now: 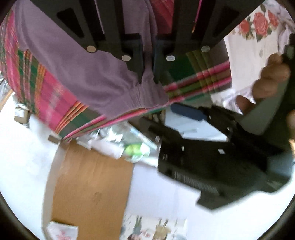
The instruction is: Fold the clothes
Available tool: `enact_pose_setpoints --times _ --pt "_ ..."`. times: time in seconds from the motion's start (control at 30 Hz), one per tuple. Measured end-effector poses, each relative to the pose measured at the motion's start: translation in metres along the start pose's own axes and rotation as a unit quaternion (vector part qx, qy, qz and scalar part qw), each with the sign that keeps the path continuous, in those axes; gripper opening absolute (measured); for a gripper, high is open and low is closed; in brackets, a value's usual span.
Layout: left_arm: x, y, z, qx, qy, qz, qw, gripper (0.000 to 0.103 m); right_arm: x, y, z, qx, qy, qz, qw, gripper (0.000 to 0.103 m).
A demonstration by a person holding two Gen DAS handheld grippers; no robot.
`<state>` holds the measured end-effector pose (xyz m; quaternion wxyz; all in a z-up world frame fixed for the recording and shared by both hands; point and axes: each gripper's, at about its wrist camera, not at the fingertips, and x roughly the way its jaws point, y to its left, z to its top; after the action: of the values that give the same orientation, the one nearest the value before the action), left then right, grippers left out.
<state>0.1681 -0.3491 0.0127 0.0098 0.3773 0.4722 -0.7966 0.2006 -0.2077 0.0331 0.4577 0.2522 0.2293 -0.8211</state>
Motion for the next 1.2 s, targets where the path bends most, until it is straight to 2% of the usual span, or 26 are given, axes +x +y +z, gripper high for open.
enact_pose_setpoints --times 0.17,0.37,0.5,0.7,0.87,1.03,1.2 --pt "0.019 0.004 0.006 -0.037 0.041 -0.035 0.9979 0.062 -0.009 -0.008 -0.001 0.016 -0.027 0.004 1.000 0.008" --pt "0.029 0.010 0.008 -0.081 0.057 -0.069 0.9927 0.063 -0.007 -0.014 0.000 0.030 -0.027 0.019 0.999 0.008" --pt "0.030 -0.002 0.009 -0.067 0.054 -0.104 0.9909 0.063 -0.009 -0.011 -0.002 0.031 -0.022 0.026 0.999 0.008" --pt "0.047 -0.008 0.011 -0.065 0.089 -0.094 0.9895 0.063 -0.002 -0.022 0.000 0.041 -0.022 0.039 0.998 0.008" --pt "0.066 -0.009 0.017 -0.078 0.116 -0.102 0.9849 0.062 -0.004 -0.026 -0.002 0.048 -0.024 0.047 0.997 0.008" --pt "0.076 -0.012 0.023 -0.086 0.123 -0.110 0.9826 0.062 -0.005 -0.027 -0.002 0.051 -0.025 0.049 0.997 0.008" --pt "0.082 -0.019 0.022 -0.060 0.128 -0.125 0.9820 0.058 -0.007 -0.026 -0.004 0.052 -0.023 0.052 0.997 0.008"
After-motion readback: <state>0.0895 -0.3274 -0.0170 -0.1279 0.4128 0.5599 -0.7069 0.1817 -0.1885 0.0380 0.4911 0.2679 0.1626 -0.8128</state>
